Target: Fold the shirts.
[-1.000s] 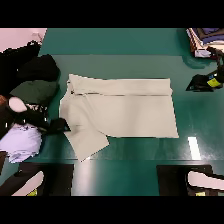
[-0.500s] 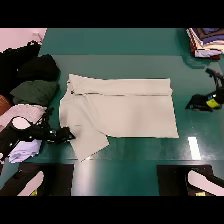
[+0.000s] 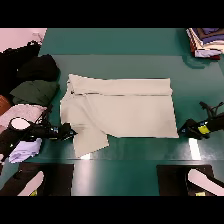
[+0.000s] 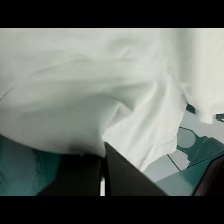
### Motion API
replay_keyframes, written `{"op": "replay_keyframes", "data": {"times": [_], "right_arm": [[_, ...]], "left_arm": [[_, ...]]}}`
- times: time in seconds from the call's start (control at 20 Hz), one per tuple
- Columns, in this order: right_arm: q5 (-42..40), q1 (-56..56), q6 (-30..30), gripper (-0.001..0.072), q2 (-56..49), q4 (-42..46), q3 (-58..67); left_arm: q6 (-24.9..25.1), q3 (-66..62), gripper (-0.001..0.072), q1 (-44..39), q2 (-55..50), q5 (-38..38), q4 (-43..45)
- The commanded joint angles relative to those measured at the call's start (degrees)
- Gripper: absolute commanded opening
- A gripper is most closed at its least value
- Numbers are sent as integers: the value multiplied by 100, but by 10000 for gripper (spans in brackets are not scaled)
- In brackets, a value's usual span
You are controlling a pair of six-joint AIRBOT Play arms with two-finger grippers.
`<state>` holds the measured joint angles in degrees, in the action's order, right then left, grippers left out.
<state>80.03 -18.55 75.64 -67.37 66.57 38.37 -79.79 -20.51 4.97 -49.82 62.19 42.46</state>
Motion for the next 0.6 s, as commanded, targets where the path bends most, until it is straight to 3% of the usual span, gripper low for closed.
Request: {"op": "replay_keyframes", "data": {"times": [0.0,0.1,0.25,0.45,0.55], "right_arm": [[-437,181,-122,395,-214,-468,-422],[-562,374,-120,283,-179,-455,-420],[-570,533,-122,14,164,-188,-420],[94,409,-118,16,1167,431,-407],[566,332,-114,16,1733,809,-407]], "left_arm": [[35,2,22,0,7,-17,-42],[44,2,22,0,7,44,7],[92,-42,20,0,22,437,317],[173,-361,18,0,487,1373,1075],[-155,-361,18,-76,1145,1821,1255]]}}
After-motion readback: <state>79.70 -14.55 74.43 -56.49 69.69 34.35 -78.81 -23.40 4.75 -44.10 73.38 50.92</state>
